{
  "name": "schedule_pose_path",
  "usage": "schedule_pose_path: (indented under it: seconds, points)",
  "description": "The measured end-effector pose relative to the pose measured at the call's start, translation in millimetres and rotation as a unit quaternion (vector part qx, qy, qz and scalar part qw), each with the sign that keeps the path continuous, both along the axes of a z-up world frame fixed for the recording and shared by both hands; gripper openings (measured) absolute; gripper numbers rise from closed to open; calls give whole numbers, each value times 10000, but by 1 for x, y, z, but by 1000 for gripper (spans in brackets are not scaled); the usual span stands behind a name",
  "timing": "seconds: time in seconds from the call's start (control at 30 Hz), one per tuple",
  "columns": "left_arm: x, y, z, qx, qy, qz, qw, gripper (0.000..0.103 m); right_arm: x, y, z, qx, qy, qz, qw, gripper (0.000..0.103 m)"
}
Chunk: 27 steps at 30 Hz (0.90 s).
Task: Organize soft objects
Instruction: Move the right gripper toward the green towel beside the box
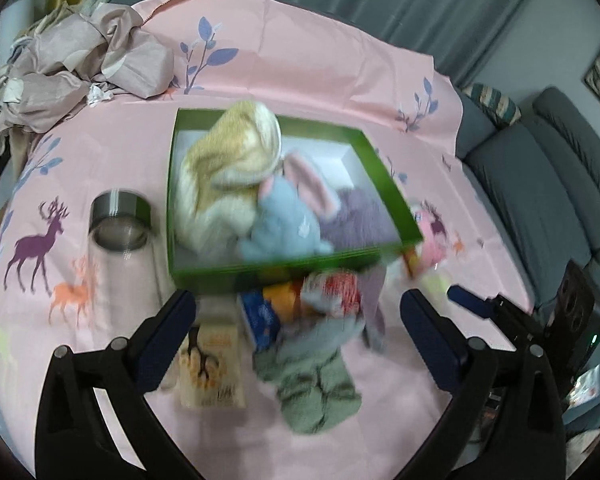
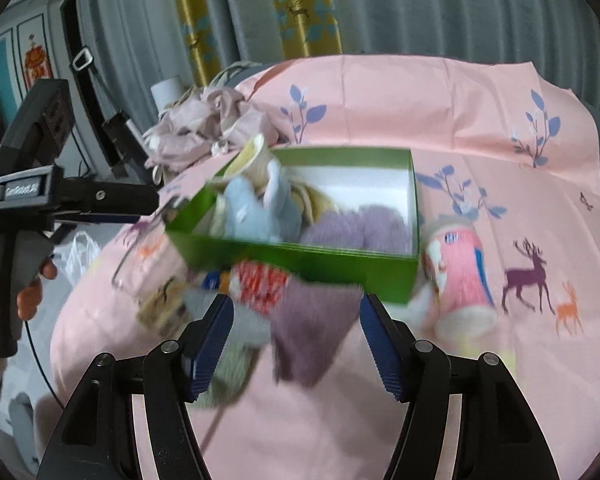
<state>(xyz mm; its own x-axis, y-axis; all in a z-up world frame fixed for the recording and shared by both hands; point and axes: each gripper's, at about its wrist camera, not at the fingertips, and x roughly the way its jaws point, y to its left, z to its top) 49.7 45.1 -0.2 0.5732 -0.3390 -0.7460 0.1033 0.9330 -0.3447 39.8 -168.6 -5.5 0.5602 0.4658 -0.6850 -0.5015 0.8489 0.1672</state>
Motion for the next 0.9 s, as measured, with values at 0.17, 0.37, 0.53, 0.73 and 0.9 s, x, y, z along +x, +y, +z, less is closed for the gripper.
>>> schedule_pose_path:
  seconds: [0.17, 0.37, 0.53, 0.73, 0.9]
  points:
    - [-33, -4, -18, 167, 44, 119, 9998, 102, -20, 2, -12, -328, -38, 9, 9995, 66]
    - [-67, -9, -28, 71, -56, 455, 9989, 102, -38, 12, -19, -216, 49, 245, 9995, 66]
    - [-83, -12, -44, 54, 171, 516, 9985, 102, -48, 29, -27, -224, 204, 601, 9977, 66]
    - [-87, -5, -52, -45, 250, 578, 9980, 102, -55, 43, -37, -288, 311, 751, 9963, 66]
    - [-84, -11, -57, -42, 257, 496, 9984, 102, -54, 47, -41, -313, 347, 790, 9958, 66]
